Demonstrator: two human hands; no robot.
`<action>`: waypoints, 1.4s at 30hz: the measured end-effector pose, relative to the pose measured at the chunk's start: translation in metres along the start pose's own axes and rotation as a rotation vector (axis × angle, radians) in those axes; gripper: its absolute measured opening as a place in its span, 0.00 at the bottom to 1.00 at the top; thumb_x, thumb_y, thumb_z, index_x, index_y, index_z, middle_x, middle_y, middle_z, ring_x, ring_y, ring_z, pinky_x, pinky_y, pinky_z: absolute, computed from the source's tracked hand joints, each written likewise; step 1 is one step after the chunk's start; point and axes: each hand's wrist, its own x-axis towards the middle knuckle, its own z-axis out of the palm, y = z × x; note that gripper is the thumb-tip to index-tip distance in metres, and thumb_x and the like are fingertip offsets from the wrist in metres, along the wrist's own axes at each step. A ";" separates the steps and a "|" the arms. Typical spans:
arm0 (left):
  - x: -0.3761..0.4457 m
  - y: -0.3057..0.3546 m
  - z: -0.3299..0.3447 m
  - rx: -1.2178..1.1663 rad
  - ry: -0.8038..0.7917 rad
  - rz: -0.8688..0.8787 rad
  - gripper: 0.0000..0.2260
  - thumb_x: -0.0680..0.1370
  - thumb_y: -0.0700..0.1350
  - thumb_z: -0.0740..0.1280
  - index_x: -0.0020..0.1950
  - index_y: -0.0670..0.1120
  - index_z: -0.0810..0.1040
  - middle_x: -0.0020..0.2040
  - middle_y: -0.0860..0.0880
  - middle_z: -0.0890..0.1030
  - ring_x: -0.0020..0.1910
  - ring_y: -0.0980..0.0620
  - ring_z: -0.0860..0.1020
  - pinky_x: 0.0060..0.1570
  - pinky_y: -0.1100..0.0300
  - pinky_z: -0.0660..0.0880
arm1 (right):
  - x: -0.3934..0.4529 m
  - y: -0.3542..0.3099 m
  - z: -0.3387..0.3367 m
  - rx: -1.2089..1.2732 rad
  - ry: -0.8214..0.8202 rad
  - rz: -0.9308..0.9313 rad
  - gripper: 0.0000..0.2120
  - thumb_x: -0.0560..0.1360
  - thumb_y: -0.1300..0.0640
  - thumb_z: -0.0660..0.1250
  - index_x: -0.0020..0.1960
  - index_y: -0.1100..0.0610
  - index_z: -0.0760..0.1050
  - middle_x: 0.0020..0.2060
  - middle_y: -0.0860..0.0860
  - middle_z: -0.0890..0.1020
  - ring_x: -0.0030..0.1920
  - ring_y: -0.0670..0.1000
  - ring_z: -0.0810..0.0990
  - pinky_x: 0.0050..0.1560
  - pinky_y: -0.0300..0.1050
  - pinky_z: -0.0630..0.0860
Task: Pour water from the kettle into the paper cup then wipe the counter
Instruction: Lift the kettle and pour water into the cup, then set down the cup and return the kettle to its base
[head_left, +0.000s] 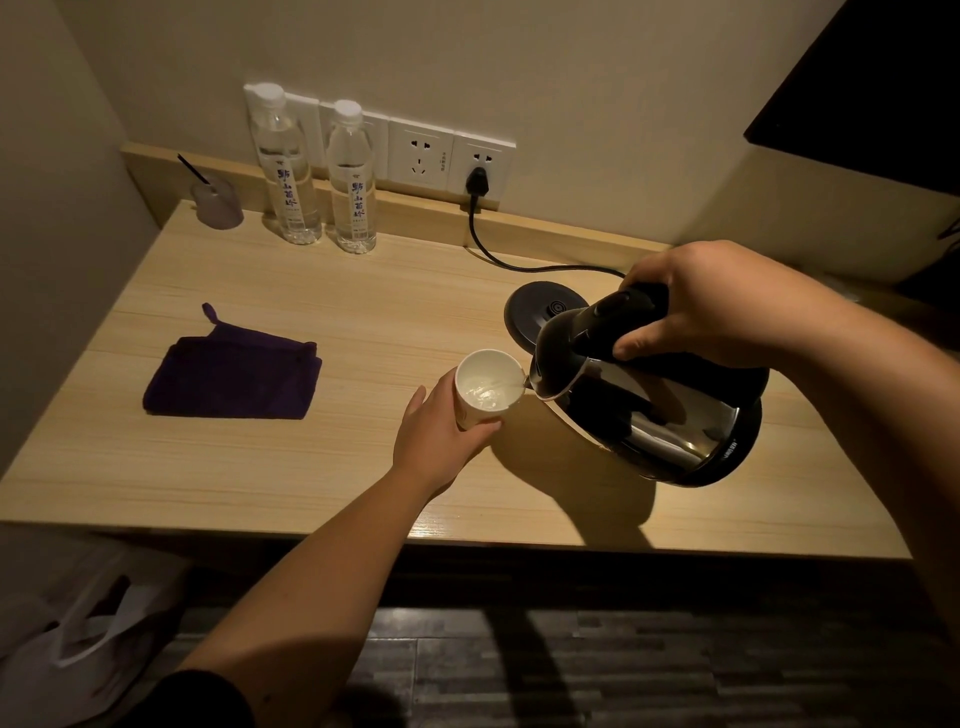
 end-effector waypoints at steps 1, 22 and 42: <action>0.000 0.000 0.000 0.000 -0.002 0.001 0.38 0.66 0.67 0.69 0.72 0.60 0.60 0.66 0.53 0.74 0.71 0.41 0.64 0.63 0.40 0.70 | 0.000 0.000 0.000 -0.003 -0.002 -0.003 0.14 0.67 0.48 0.76 0.49 0.46 0.76 0.36 0.42 0.77 0.36 0.43 0.74 0.30 0.39 0.68; -0.003 0.004 -0.002 -0.008 0.021 -0.005 0.37 0.64 0.67 0.72 0.69 0.60 0.63 0.62 0.55 0.75 0.68 0.42 0.68 0.59 0.42 0.73 | -0.094 0.075 0.106 0.852 0.450 0.414 0.16 0.67 0.52 0.75 0.47 0.33 0.75 0.47 0.44 0.80 0.48 0.48 0.79 0.44 0.44 0.72; -0.007 0.015 -0.004 0.010 0.035 0.012 0.40 0.61 0.70 0.67 0.70 0.55 0.65 0.57 0.54 0.73 0.56 0.56 0.71 0.49 0.58 0.69 | -0.112 0.129 0.180 1.023 0.980 0.777 0.18 0.66 0.41 0.72 0.54 0.34 0.72 0.50 0.41 0.78 0.48 0.36 0.77 0.46 0.38 0.72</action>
